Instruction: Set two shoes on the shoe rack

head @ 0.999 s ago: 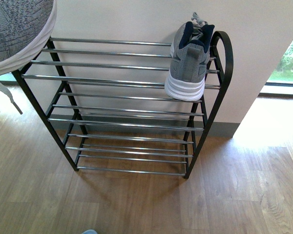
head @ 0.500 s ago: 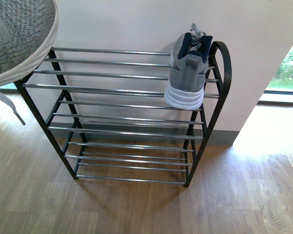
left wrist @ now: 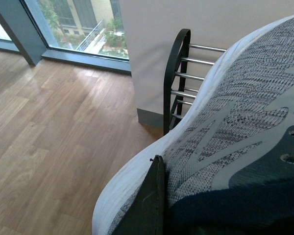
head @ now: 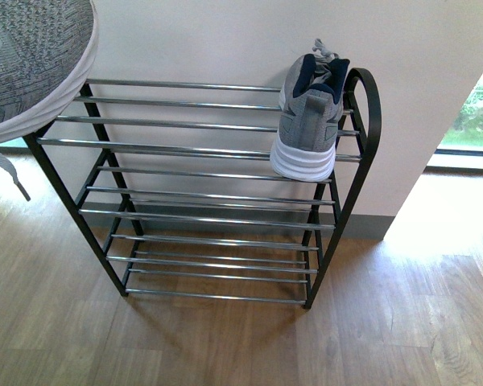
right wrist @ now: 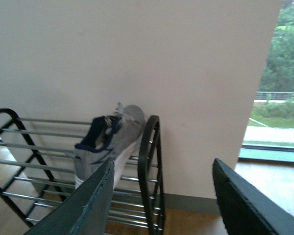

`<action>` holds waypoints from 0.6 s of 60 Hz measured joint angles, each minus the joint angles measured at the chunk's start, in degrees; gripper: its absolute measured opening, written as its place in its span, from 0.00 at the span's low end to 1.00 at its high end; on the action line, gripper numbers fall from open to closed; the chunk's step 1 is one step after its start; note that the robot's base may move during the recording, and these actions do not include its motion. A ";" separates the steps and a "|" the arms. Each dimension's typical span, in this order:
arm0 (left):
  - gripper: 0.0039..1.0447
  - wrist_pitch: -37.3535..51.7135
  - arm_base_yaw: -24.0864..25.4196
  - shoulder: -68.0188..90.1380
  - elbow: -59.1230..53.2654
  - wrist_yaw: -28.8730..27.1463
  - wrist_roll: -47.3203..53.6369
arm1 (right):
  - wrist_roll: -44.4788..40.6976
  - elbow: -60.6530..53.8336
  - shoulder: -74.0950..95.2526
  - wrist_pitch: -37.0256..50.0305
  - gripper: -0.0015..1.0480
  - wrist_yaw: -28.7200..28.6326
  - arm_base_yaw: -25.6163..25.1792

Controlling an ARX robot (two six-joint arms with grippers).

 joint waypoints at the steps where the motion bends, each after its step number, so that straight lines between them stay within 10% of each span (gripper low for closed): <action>1: 0.01 0.00 0.00 0.00 0.00 0.07 0.00 | -0.28 -0.55 -0.50 0.00 0.44 0.37 0.68; 13: 0.01 0.00 0.02 0.00 0.00 -0.09 0.00 | -2.38 -5.73 -7.54 -1.49 0.02 0.90 2.19; 36: 0.01 0.00 0.02 0.00 0.00 -0.04 0.00 | -2.38 -9.60 -16.90 -7.06 0.02 0.92 2.23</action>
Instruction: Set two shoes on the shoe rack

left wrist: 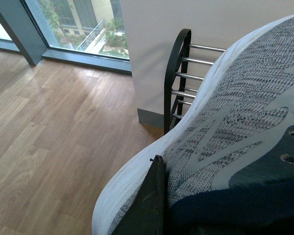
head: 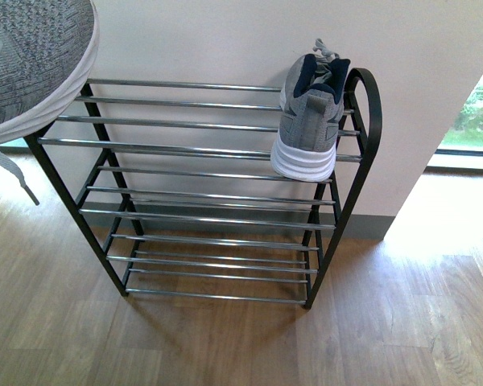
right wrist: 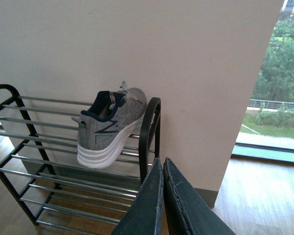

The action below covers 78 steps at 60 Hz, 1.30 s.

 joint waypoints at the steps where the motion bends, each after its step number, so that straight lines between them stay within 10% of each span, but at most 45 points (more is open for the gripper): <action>1: 0.01 0.00 0.00 0.00 0.00 0.00 0.00 | -0.02 -0.13 -0.46 -0.33 0.02 0.00 0.00; 78: 0.01 0.00 -0.02 0.00 0.00 0.00 0.00 | -0.02 -1.86 -25.16 -21.97 0.02 0.04 0.09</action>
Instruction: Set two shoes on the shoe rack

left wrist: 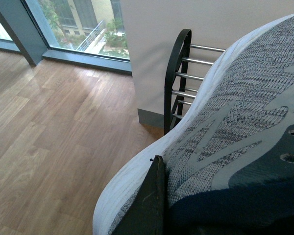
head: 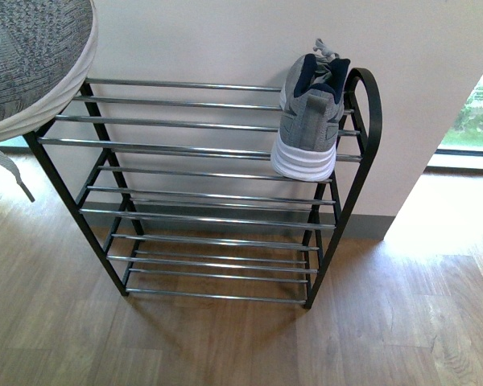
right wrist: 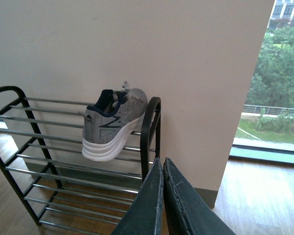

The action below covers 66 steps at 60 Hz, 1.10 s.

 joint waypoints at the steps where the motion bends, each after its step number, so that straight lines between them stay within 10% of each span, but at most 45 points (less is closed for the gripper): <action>1: 0.01 0.00 0.02 0.00 0.00 0.00 0.00 | -0.02 0.00 0.00 0.00 0.02 0.00 0.00; 18: 0.01 -0.13 0.04 0.02 0.00 0.37 -0.59 | -0.09 0.00 0.00 0.00 0.36 0.00 0.00; 36: 0.01 3.76 1.92 26.71 17.16 17.75 -19.08 | -0.09 0.00 0.00 0.00 0.91 0.00 0.00; 66: 0.01 -6.73 -0.50 72.50 58.66 23.04 -33.03 | -0.09 0.00 0.00 0.00 0.91 0.00 0.00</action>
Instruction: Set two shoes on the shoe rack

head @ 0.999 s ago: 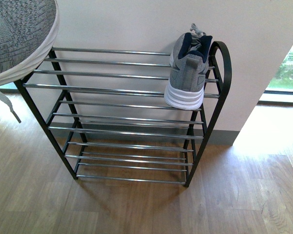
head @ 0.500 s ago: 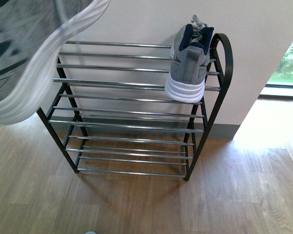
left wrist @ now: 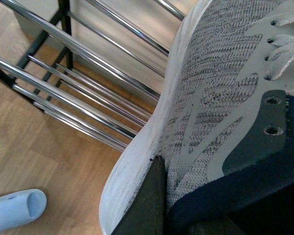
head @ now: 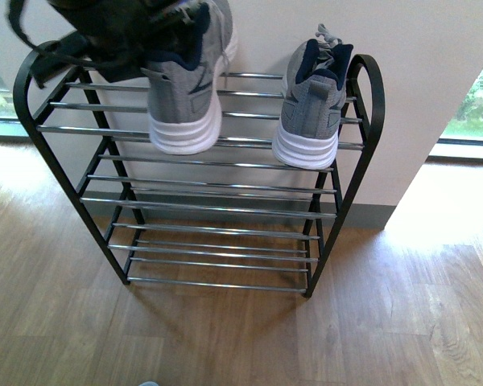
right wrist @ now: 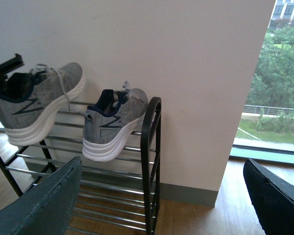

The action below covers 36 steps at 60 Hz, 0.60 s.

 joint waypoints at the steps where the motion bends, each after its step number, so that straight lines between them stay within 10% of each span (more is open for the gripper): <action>1: 0.01 -0.42 -0.39 1.07 1.09 0.17 -0.33 | 0.00 0.00 0.00 0.00 0.91 -0.02 0.00; 36: 0.01 -8.22 -4.87 15.76 20.65 1.75 -2.75 | 0.00 0.00 0.00 0.00 0.91 0.00 0.00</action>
